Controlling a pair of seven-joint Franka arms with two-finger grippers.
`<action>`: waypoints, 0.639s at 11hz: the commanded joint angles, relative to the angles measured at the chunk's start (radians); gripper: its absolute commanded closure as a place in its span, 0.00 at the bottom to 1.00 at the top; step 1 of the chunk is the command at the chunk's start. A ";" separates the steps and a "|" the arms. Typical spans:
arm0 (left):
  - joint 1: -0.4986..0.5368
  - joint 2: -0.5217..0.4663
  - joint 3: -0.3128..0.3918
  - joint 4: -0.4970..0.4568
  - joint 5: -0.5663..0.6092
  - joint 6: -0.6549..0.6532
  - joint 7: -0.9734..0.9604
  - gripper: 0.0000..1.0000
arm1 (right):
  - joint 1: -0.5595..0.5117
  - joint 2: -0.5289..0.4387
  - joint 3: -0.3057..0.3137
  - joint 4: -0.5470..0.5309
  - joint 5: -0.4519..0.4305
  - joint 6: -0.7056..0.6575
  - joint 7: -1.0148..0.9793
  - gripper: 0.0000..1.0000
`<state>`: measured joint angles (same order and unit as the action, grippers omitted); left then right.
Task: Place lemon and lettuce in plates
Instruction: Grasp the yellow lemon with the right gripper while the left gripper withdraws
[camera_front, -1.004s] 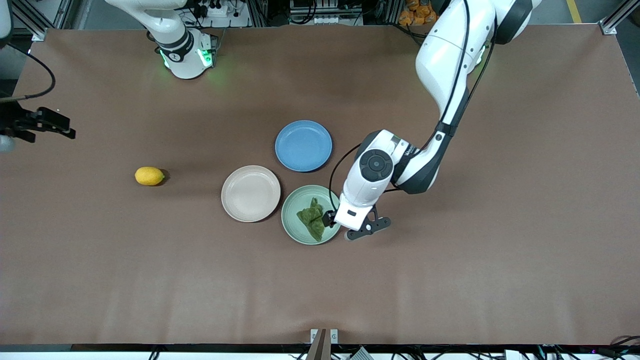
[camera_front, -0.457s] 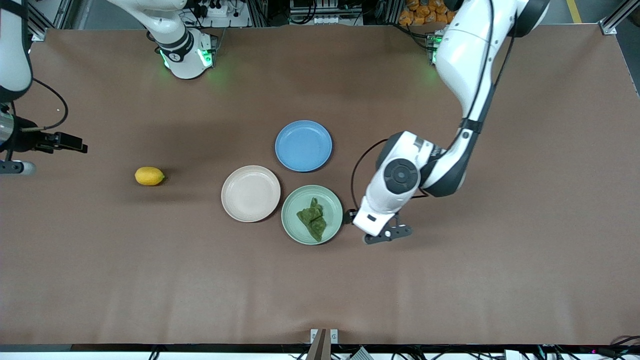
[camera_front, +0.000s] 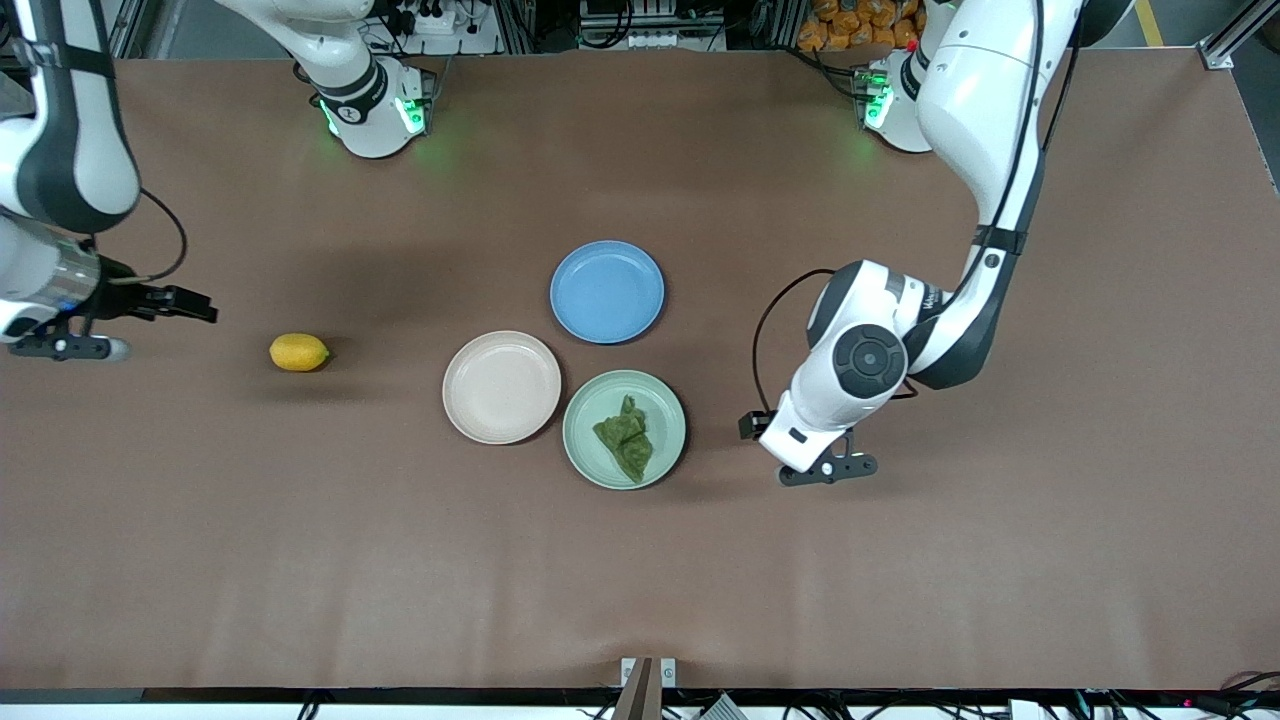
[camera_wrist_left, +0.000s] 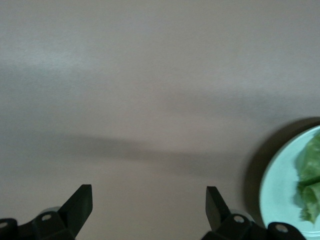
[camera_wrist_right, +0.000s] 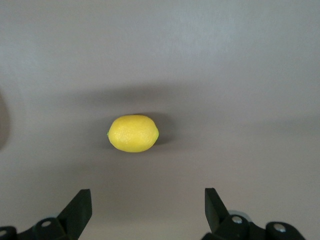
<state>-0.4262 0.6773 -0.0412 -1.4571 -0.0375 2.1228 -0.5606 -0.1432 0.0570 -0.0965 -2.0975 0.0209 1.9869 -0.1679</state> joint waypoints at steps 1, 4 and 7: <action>0.030 -0.048 -0.005 -0.055 0.080 -0.050 0.036 0.00 | 0.039 0.068 0.011 -0.035 0.010 0.033 0.157 0.00; 0.102 -0.116 -0.006 -0.092 0.099 -0.098 0.152 0.00 | 0.056 0.173 0.011 -0.036 0.053 0.110 0.222 0.00; 0.165 -0.183 -0.006 -0.127 0.099 -0.173 0.264 0.00 | 0.048 0.276 0.011 -0.035 0.108 0.193 0.222 0.00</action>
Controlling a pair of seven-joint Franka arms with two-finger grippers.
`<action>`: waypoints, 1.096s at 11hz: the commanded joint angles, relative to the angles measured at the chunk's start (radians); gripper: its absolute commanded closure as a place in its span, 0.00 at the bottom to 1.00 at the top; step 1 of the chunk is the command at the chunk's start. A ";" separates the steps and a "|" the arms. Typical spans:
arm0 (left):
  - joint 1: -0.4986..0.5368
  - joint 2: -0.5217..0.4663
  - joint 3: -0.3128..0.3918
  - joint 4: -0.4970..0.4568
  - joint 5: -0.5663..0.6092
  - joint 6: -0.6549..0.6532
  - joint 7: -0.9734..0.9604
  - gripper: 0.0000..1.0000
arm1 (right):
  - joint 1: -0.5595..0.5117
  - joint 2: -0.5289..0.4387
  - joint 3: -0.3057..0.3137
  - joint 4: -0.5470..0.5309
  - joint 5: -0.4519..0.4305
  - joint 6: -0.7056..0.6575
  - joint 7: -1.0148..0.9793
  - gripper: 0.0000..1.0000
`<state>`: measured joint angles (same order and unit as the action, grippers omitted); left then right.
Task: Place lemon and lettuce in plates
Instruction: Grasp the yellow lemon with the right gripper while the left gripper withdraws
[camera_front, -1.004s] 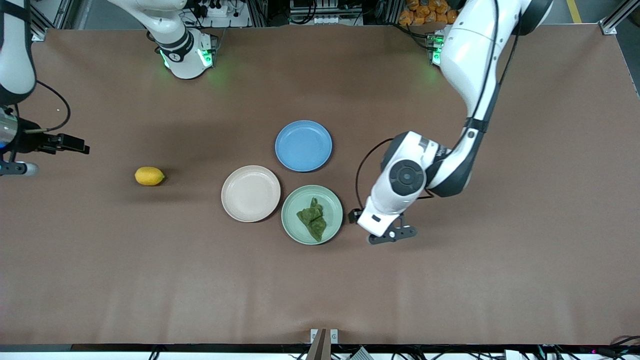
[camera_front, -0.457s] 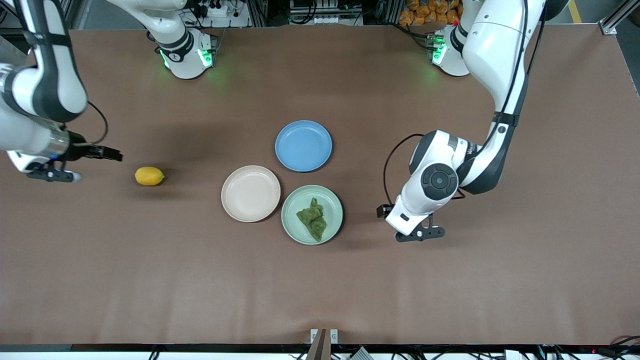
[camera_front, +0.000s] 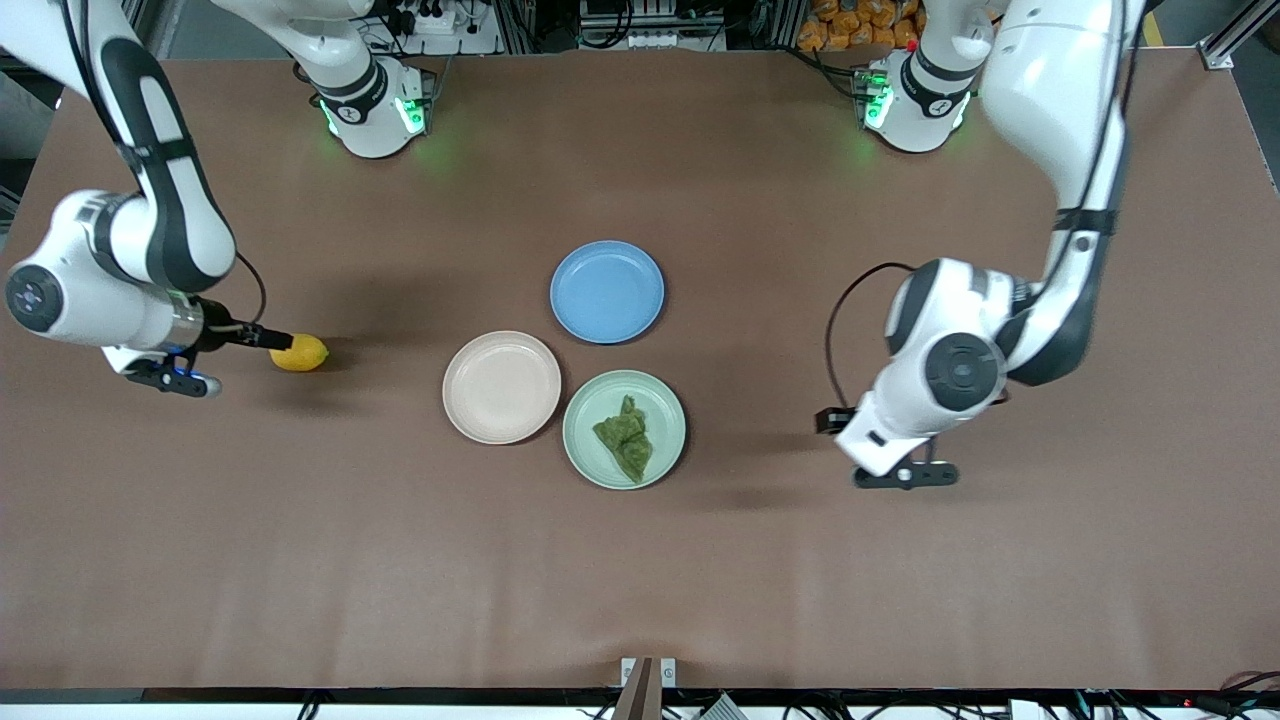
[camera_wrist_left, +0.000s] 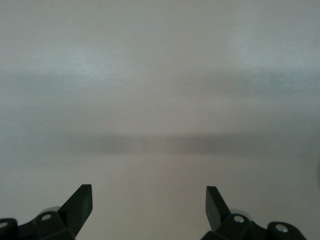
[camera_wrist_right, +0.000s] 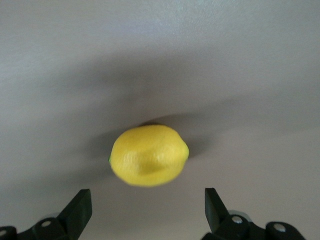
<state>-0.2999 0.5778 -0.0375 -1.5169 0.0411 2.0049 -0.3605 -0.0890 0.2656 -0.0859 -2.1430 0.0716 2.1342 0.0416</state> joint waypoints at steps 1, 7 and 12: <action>0.063 -0.101 -0.010 -0.069 0.020 -0.087 0.109 0.00 | -0.005 0.092 0.000 0.011 0.063 0.065 0.014 0.00; 0.139 -0.209 -0.008 -0.101 0.022 -0.161 0.212 0.00 | -0.005 0.155 0.000 0.014 0.106 0.079 0.012 0.00; 0.174 -0.297 -0.004 -0.101 0.019 -0.161 0.204 0.00 | 0.000 0.162 0.002 0.020 0.108 0.079 0.012 0.68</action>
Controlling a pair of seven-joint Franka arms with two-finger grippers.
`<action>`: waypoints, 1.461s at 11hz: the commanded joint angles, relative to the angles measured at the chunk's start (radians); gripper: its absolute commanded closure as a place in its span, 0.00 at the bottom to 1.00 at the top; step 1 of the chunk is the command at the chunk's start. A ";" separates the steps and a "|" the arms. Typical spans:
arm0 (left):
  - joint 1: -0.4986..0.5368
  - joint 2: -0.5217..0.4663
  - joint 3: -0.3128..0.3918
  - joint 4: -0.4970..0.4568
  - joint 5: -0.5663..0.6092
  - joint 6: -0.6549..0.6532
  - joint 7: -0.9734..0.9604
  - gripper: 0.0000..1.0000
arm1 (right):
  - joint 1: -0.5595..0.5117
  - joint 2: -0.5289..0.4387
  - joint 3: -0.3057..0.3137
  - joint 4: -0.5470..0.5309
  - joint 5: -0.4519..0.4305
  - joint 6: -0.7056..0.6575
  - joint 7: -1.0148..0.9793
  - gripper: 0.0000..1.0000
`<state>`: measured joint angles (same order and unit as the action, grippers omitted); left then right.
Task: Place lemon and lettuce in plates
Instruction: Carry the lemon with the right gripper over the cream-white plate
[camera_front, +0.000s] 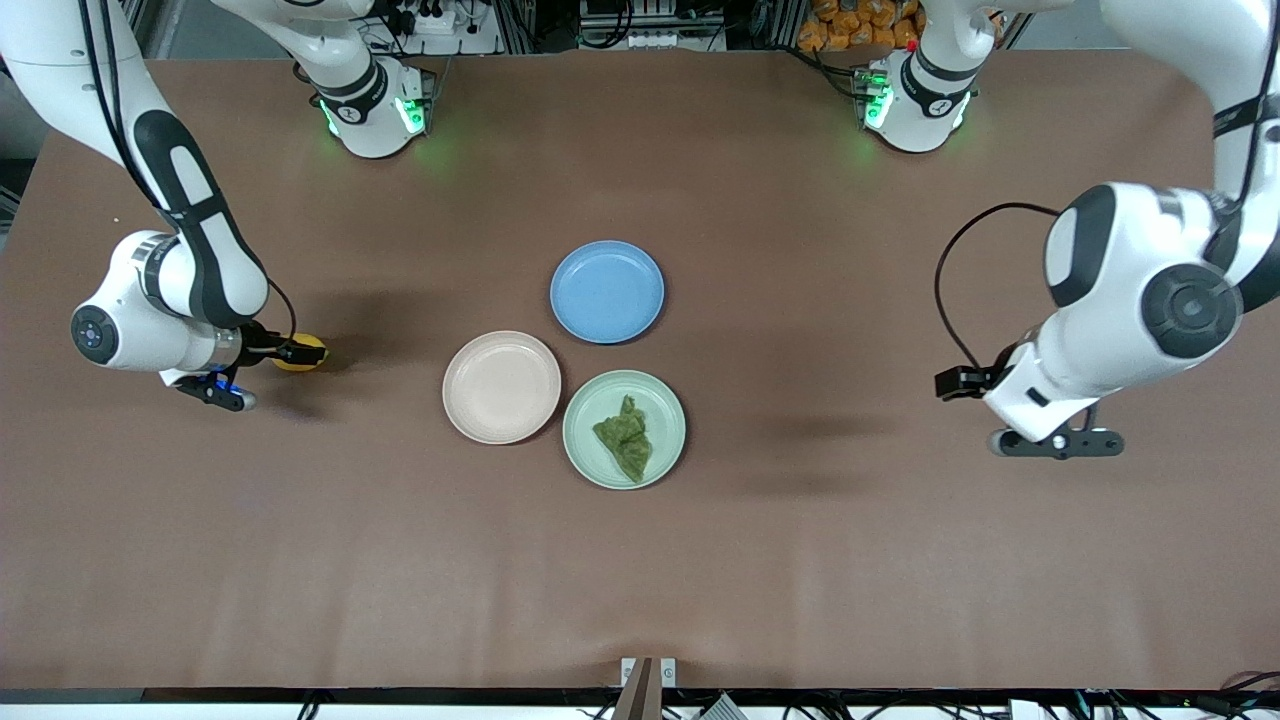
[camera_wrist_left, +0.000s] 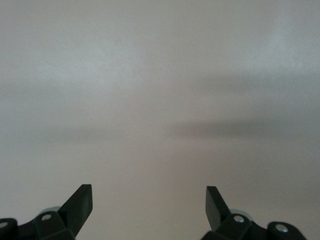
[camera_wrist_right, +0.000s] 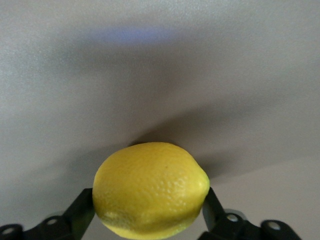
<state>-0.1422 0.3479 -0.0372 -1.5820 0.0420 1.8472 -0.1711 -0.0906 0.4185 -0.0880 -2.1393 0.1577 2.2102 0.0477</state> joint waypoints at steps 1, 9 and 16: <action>0.016 -0.078 0.000 -0.036 0.016 -0.003 0.012 0.00 | 0.002 0.008 0.004 0.016 0.028 0.002 0.007 0.81; 0.026 -0.130 0.051 -0.007 0.007 -0.005 0.022 0.00 | 0.138 -0.015 0.007 0.116 0.107 -0.182 0.177 0.77; 0.029 -0.216 0.079 0.020 -0.010 -0.115 0.051 0.00 | 0.448 0.018 0.010 0.287 0.114 -0.184 0.792 0.77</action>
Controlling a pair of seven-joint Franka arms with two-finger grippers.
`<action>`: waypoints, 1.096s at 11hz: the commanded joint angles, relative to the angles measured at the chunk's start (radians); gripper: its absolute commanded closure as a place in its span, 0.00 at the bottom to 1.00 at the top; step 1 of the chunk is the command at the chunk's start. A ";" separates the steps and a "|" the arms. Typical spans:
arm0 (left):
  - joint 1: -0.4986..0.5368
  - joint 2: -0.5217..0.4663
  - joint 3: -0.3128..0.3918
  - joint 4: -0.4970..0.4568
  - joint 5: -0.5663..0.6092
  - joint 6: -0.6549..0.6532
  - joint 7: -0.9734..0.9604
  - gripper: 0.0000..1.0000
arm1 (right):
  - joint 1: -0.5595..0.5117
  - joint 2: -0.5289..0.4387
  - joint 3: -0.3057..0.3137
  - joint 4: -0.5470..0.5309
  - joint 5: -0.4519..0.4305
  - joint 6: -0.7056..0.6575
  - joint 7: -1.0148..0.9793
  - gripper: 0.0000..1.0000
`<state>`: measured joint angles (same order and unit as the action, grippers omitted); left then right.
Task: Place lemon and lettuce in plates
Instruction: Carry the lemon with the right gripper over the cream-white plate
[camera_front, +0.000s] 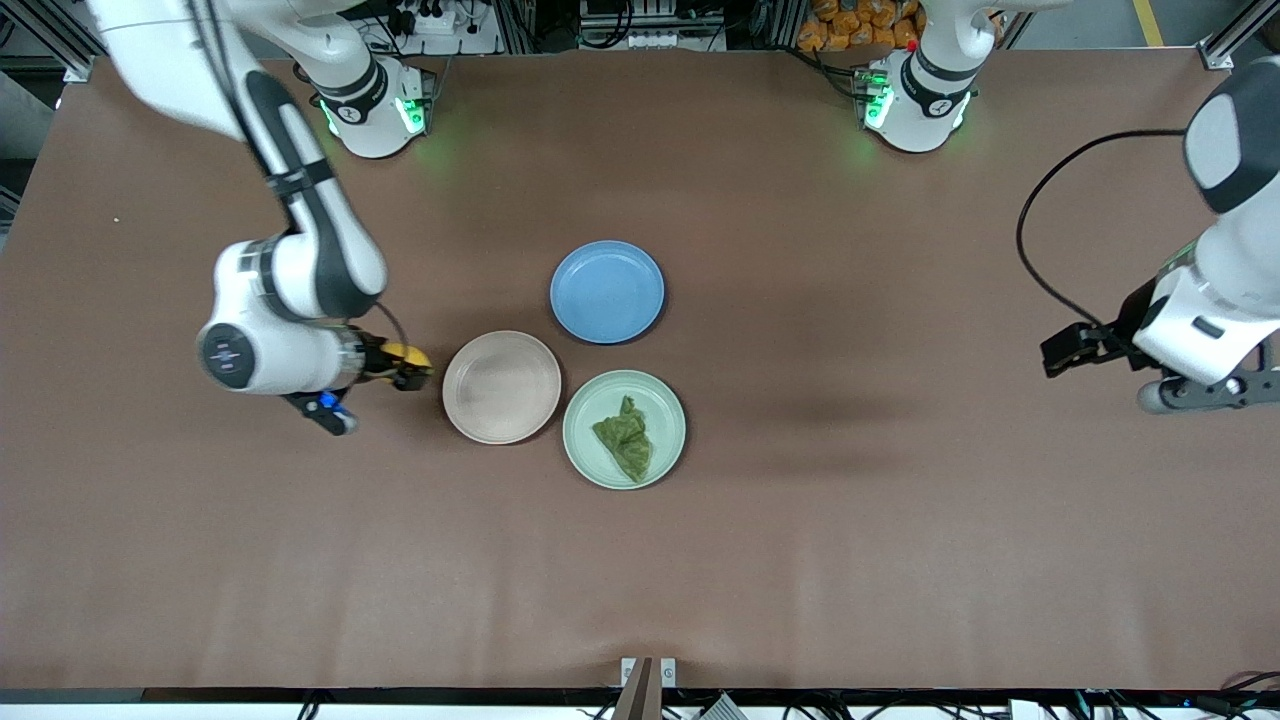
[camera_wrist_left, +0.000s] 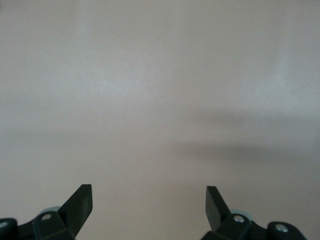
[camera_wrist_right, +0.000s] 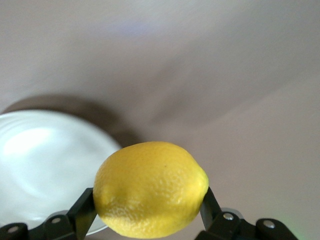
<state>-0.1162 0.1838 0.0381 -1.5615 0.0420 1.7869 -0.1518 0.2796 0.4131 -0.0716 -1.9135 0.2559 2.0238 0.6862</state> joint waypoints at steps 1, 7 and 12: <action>0.003 -0.069 0.003 0.000 -0.013 -0.072 0.034 0.00 | 0.095 0.050 -0.007 0.094 0.052 0.013 0.212 0.77; 0.030 -0.109 0.000 0.047 -0.053 -0.162 0.072 0.00 | 0.162 0.115 -0.010 0.180 0.092 0.036 0.458 0.36; 0.035 -0.141 -0.004 0.044 -0.074 -0.182 0.077 0.00 | 0.170 0.122 -0.011 0.180 0.083 0.043 0.520 0.00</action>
<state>-0.0942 0.0585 0.0398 -1.5171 0.0047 1.6246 -0.1076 0.4447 0.5180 -0.0744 -1.7596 0.3375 2.0779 1.1912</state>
